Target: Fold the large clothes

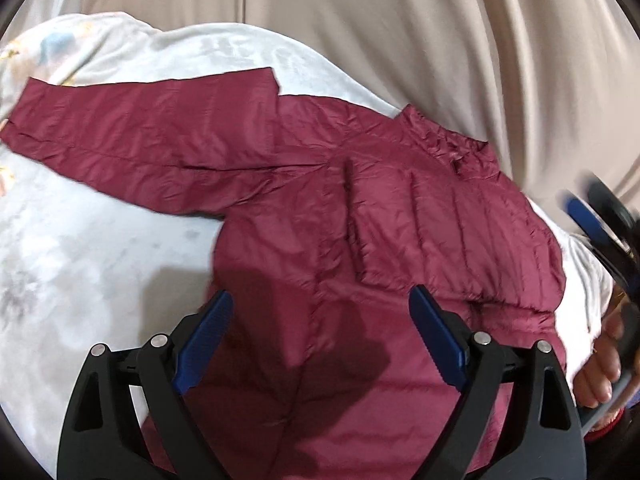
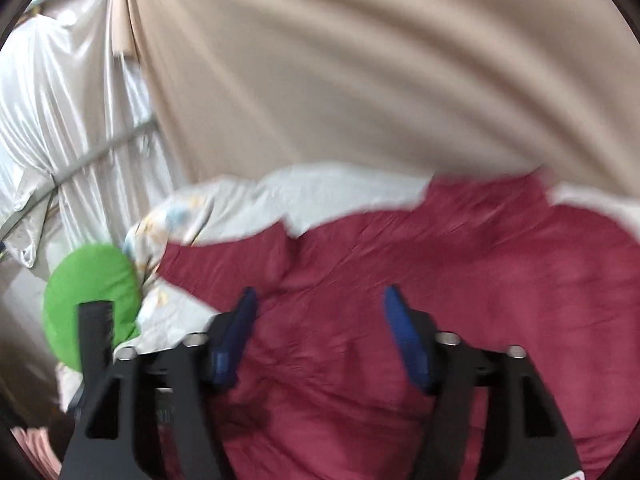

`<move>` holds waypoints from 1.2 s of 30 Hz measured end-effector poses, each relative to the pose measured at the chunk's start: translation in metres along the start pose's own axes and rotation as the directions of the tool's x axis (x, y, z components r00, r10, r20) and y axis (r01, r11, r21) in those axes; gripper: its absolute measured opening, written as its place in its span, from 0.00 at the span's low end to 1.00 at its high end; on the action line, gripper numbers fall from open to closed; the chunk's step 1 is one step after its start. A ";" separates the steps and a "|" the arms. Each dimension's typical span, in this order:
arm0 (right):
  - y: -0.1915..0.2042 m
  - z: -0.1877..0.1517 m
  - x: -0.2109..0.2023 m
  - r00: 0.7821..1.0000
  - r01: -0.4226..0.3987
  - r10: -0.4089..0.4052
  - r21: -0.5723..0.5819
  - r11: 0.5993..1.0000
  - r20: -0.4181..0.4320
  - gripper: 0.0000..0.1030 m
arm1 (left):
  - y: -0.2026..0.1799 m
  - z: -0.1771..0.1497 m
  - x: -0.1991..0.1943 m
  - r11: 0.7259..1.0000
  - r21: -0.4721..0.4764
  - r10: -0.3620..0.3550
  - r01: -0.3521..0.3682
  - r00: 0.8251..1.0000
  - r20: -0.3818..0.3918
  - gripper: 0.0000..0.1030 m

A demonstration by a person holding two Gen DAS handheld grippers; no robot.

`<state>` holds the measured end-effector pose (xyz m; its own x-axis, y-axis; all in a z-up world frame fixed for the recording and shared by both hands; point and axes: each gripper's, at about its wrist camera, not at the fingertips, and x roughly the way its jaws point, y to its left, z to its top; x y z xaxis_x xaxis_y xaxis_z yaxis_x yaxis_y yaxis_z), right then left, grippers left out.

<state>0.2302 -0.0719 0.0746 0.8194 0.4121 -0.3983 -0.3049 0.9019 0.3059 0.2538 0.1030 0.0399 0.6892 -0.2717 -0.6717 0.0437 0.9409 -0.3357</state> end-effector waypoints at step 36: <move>-0.177 -0.102 -0.063 0.815 0.526 -0.524 -0.066 0.848 -0.245 0.60 | -0.032 0.032 0.074 0.983 0.057 -0.175 0.177 0.984 -0.042 0.57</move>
<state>0.1830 -0.2443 -0.0423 0.7093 -0.1053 -0.6970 0.1400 0.9901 -0.0071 0.3266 0.0590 0.0223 0.6402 -0.4403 -0.6296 0.2065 0.8880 -0.4110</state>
